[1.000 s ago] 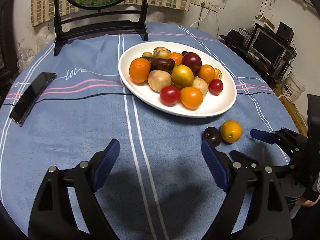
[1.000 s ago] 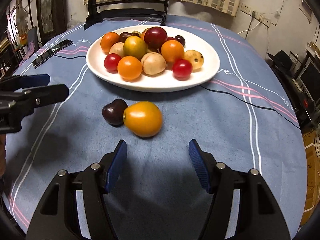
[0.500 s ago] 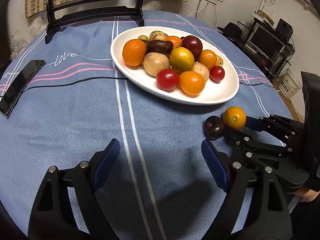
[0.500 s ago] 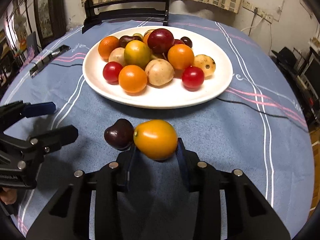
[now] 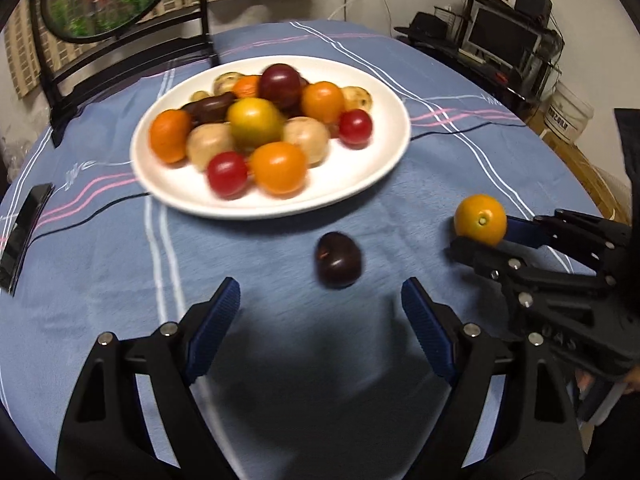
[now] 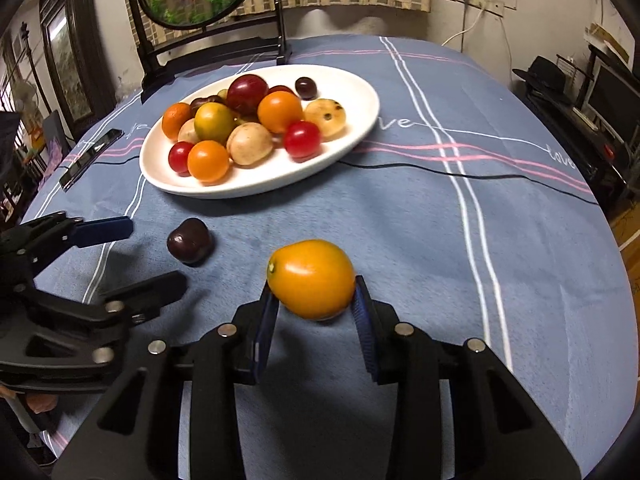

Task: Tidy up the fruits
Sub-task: 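Grasp a dark plum with the left tool while the right grasps a yellow-orange fruit, then carry plum and yellow-orange fruit onto the white plate and open both tools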

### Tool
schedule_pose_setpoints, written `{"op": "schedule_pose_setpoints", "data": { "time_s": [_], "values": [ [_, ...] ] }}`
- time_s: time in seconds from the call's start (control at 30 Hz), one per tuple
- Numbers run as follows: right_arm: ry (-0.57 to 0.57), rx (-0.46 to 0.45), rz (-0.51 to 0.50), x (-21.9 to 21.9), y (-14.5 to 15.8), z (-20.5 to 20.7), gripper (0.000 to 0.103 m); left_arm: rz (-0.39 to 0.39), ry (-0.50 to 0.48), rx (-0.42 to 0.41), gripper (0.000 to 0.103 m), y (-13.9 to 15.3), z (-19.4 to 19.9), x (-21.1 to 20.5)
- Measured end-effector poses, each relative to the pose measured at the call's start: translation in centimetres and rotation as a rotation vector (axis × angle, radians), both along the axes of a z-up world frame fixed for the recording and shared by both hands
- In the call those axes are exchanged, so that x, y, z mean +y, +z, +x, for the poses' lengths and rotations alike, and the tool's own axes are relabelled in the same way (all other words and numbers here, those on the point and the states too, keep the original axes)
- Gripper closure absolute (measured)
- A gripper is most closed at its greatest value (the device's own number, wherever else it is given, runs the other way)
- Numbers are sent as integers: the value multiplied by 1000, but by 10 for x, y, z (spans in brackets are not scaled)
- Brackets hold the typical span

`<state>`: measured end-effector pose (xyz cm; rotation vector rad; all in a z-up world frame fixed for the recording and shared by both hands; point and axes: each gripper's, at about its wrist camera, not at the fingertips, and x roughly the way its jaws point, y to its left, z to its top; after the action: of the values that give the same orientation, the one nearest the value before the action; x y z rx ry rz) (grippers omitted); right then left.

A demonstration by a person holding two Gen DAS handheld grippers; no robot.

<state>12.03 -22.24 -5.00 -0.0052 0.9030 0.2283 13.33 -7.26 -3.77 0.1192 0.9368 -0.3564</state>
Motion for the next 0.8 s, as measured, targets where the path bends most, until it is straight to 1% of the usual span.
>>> {"op": "schedule_pose_setpoints", "data": {
  "time_s": [0.07,0.13,0.17,0.2,0.27,0.33,0.37,0.43,0.67,0.8],
  "values": [
    [-5,-4,9,-5,0,-2,66,4,-3,12,24,-2,4,-8],
    [-9,-6,20,-10,1,-4,66,5,-7,33,33,-6,9,-13],
    [-9,-6,25,-12,1,-5,66,4,-8,52,43,-10,12,-15],
    [-6,-4,35,-12,1,-6,66,9,-4,59,46,-12,14,-16],
    [-1,-4,45,-13,1,-7,66,27,2,47,50,-12,15,-19],
    [5,0,45,-12,-1,-7,66,43,14,37,64,-12,17,-19],
    [8,2,47,-11,-1,-6,66,48,21,34,68,-11,18,-18],
    [14,4,48,-9,-2,-6,66,24,22,40,74,-10,22,-14],
    [28,-10,49,-5,3,-8,66,7,19,41,75,-4,13,0],
    [41,-29,47,0,10,-8,66,-9,32,7,75,9,7,15]
  ]
}}
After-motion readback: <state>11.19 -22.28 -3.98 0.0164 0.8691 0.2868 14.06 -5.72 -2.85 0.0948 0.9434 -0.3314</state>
